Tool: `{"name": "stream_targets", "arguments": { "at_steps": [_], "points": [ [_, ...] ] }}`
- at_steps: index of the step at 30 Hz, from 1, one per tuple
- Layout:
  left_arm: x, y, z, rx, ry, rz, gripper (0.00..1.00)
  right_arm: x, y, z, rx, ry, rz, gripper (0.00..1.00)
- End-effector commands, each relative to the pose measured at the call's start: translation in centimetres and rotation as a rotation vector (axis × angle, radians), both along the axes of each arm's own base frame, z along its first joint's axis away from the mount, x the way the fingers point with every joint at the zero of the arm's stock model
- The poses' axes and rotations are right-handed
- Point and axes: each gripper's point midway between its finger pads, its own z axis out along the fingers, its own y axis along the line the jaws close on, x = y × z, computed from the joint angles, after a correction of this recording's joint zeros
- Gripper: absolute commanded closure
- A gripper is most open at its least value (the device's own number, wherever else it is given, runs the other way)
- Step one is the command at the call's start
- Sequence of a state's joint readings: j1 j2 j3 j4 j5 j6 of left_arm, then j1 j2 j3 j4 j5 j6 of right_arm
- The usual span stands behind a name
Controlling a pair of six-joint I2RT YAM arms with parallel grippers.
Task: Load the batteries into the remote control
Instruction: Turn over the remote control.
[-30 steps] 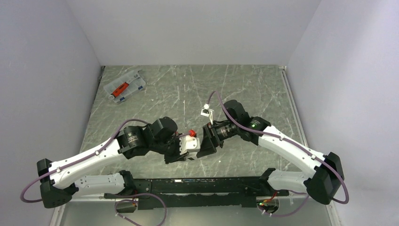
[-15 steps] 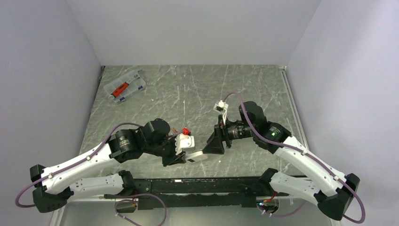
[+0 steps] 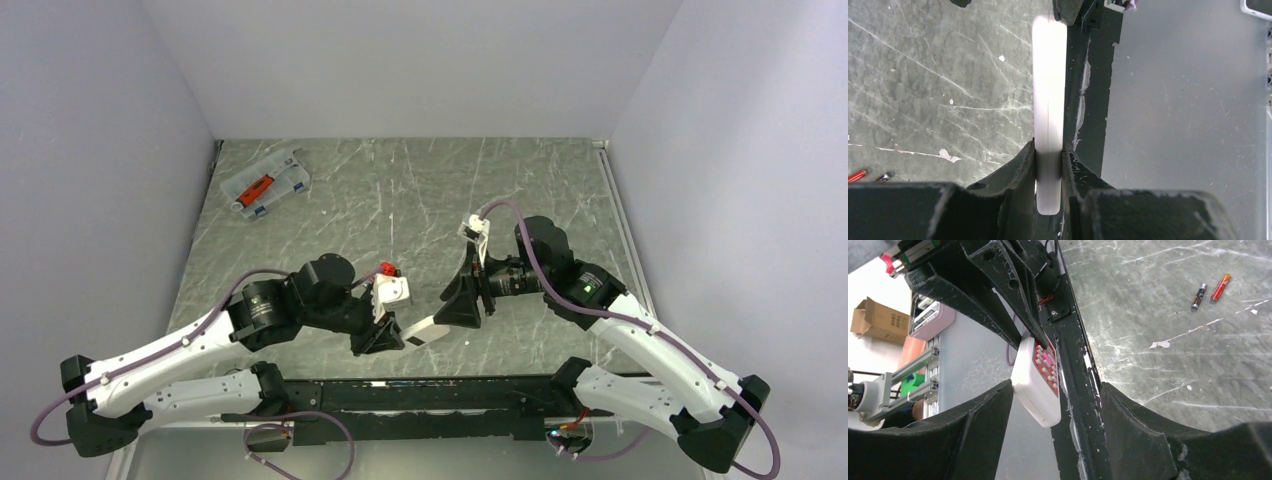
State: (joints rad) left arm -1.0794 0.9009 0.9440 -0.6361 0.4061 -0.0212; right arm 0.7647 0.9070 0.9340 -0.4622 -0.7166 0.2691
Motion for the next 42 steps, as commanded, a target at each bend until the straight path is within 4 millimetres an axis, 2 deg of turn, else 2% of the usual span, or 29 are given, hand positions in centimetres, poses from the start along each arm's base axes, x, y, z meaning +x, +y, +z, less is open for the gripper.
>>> {"name": "stream_targets", "arguments": {
  "at_steps": [1, 13, 22, 28, 35, 39, 42],
  "points": [
    [0.2, -1.0, 2.6, -0.132, 0.033, 0.055, 1.0, -0.9, 0.3, 1.8, 0.074, -0.078, 0.085, 0.34],
    [0.2, -1.3, 3.0, -0.222, 0.109, 0.1, 1.0, -2.3, 0.7, 2.4, 0.129, -0.076, 0.189, 0.36],
    [0.0, -1.7, 3.5, -0.285, 0.174, 0.073, 1.0, -2.2, 1.1, 0.9, 0.09, -0.031, 0.207, 0.47],
    [0.1, -1.9, 3.3, -0.293, 0.189, 0.066, 1.0, -2.3, 1.1, 0.7, 0.085, -0.029, 0.213, 0.62],
    [0.5, -2.0, 3.1, -0.282, 0.184, 0.073, 1.0, -2.3, 1.0, 1.1, 0.086, -0.042, 0.197, 0.98],
    [0.8, -1.8, 3.1, -0.282, 0.165, 0.088, 0.81, -2.1, 0.9, 1.1, 0.081, -0.045, 0.183, 1.0],
    [1.5, -1.4, 3.5, -0.296, 0.14, 0.142, 0.53, -1.9, 0.8, 1.1, 0.077, -0.051, 0.165, 1.0]
  ]
}}
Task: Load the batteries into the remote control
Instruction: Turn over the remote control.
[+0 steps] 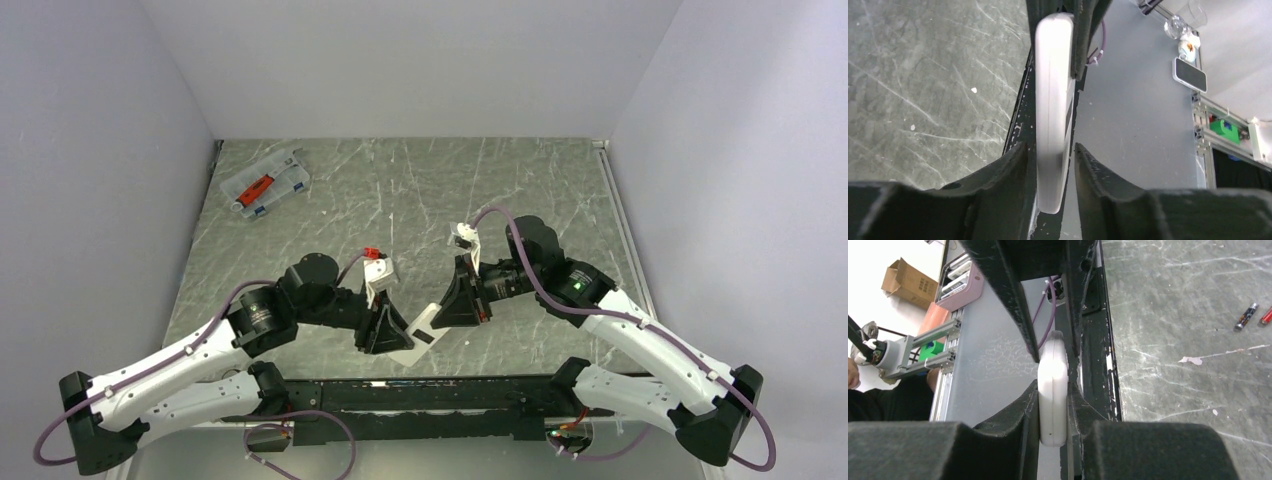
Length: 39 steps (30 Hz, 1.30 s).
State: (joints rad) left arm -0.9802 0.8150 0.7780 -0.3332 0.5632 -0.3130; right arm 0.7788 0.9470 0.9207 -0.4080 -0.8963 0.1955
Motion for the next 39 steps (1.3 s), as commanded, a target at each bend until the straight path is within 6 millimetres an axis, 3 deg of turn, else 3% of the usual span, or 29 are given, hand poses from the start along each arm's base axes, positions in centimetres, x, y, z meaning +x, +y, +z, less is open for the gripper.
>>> {"name": "stream_targets", "arguments": {
  "at_steps": [1, 2, 4, 5, 11, 15, 24, 31, 39],
  "points": [
    [1.9, 0.1, 1.9, -0.059, -0.076, 0.103, 0.46, 0.5, -0.1, 0.9, 0.022, -0.031, -0.042, 1.0],
    [2.2, 0.3, 2.0, -0.06, -0.08, 0.129, 0.39, 0.5, -0.1, 1.0, 0.023, -0.033, -0.047, 1.0],
    [3.1, 0.9, 2.0, -0.054, -0.087, 0.197, 0.04, 0.7, -0.1, 0.9, 0.019, -0.035, -0.063, 1.0],
    [3.6, 1.1, 1.9, -0.048, -0.095, 0.232, 0.01, 0.9, -0.1, 0.8, 0.013, -0.036, -0.074, 1.0],
    [5.6, 2.1, 1.4, -0.016, -0.097, 0.362, 0.0, 2.4, 0.0, -0.3, -0.025, -0.017, -0.163, 1.0],
    [8.0, 3.5, -0.4, 0.083, -0.06, 0.533, 0.01, 3.5, 0.1, -0.7, -0.05, 0.01, -0.232, 1.0],
    [10.4, 5.4, -1.5, 0.037, 0.053, 0.688, 0.01, 8.4, -1.5, -2.2, -0.06, 0.114, -0.442, 1.0],
    [11.7, 5.6, -2.7, -0.036, 0.227, 0.678, 0.0, 10.7, -2.9, -1.9, 0.033, 0.204, -0.54, 1.0],
    [11.6, 4.7, -1.0, -0.21, 0.407, 0.567, 0.02, 11.7, -2.6, -1.5, 0.17, 0.328, -0.586, 1.0]
  ]
}}
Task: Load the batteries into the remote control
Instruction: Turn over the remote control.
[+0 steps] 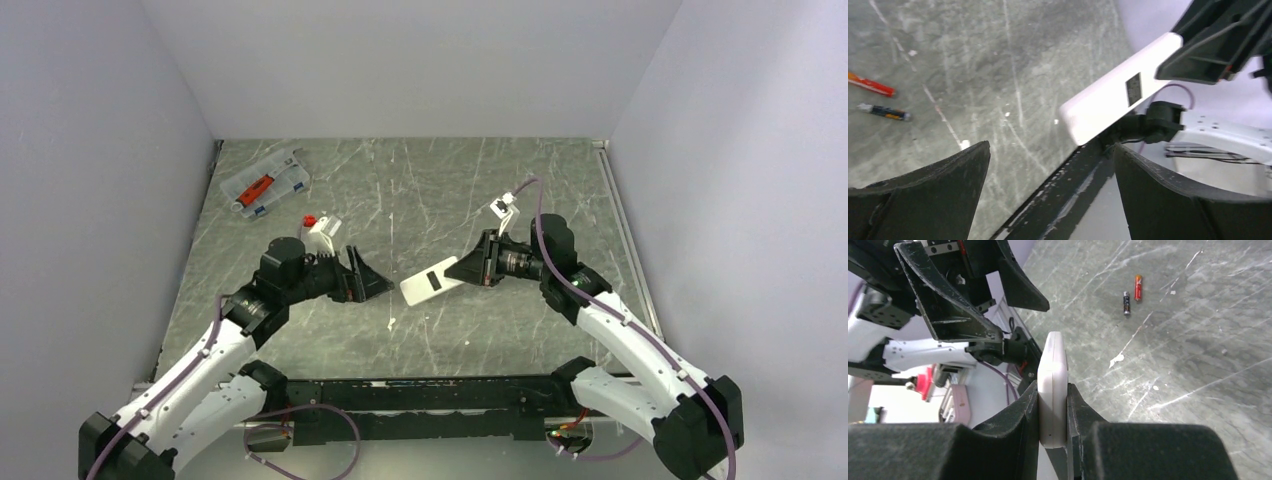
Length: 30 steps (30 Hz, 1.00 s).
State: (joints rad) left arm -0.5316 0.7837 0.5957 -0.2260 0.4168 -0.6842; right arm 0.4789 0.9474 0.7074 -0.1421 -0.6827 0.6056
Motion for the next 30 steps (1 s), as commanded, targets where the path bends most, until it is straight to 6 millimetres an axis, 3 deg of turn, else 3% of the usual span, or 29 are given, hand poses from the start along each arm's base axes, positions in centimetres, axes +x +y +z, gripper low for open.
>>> {"name": "stream_targets", "arguments": {
  "at_steps": [1, 8, 19, 30],
  "points": [
    [-0.9, -1.5, 4.0, -0.238, 0.009, -0.105, 0.03, 0.3, 0.9, 3.3, 0.189, -0.014, -0.007, 1.0],
    [-1.8, -1.7, 5.1, -0.412, 0.064, -0.175, 0.05, -0.4, 1.2, 3.7, 0.343, 0.037, -0.004, 1.0],
    [-2.7, -1.7, 5.8, -0.51, 0.143, -0.169, 0.06, -0.5, 1.1, 4.9, 0.544, 0.068, -0.026, 1.0],
    [-2.2, -1.8, 6.5, -0.583, 0.141, -0.156, 0.12, -0.4, 3.1, 5.5, 0.586, 0.082, -0.045, 1.0]
  ]
}}
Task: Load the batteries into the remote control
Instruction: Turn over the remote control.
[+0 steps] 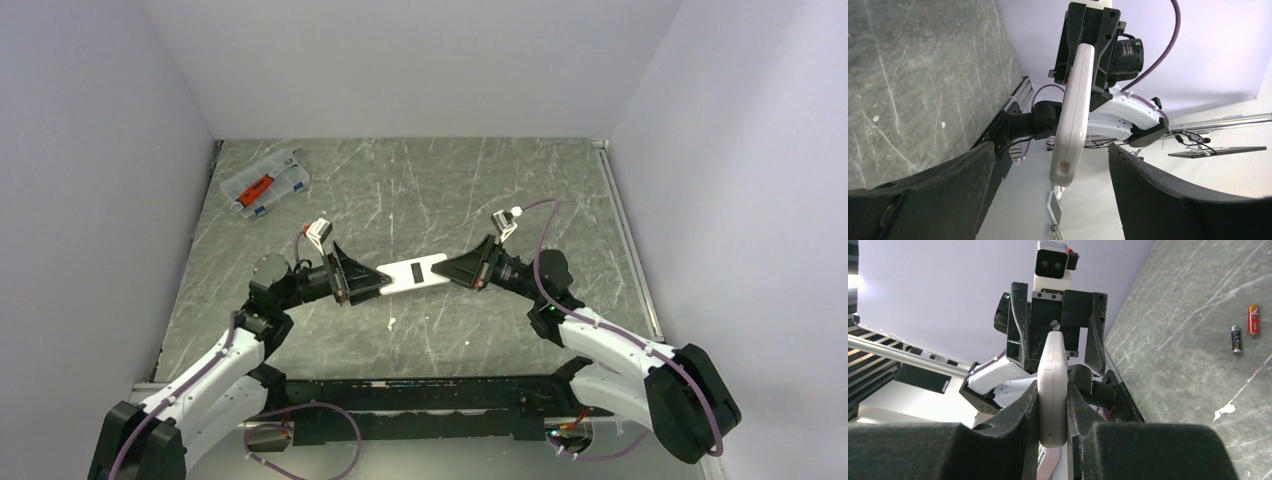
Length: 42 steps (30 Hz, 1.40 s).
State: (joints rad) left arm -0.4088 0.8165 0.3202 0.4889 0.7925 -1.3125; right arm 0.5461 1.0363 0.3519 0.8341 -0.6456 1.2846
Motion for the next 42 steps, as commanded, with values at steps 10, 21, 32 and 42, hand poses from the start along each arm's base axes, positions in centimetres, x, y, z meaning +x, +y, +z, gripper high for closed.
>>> {"name": "stream_targets", "arguments": {
  "at_steps": [10, 21, 32, 42],
  "points": [
    [-0.2, 0.4, 3.9, -0.056, -0.105, 0.027, 0.22, 0.5, 0.9, 2.0, 0.068, -0.025, -0.081, 1.0],
    [-0.2, 0.4, 4.6, -0.068, -0.126, 0.023, 0.39, 0.0, 2.0, 1.4, 0.077, 0.01, -0.05, 1.0],
    [-0.4, 0.3, 4.6, -0.077, -0.14, 0.007, 1.0, -0.1, 2.1, 0.9, 0.052, 0.008, -0.059, 1.0],
    [-0.7, 0.6, 4.6, -0.054, -0.167, 0.02, 1.0, -0.7, 1.5, -1.2, -0.062, -0.023, -0.067, 0.82]
  ]
}}
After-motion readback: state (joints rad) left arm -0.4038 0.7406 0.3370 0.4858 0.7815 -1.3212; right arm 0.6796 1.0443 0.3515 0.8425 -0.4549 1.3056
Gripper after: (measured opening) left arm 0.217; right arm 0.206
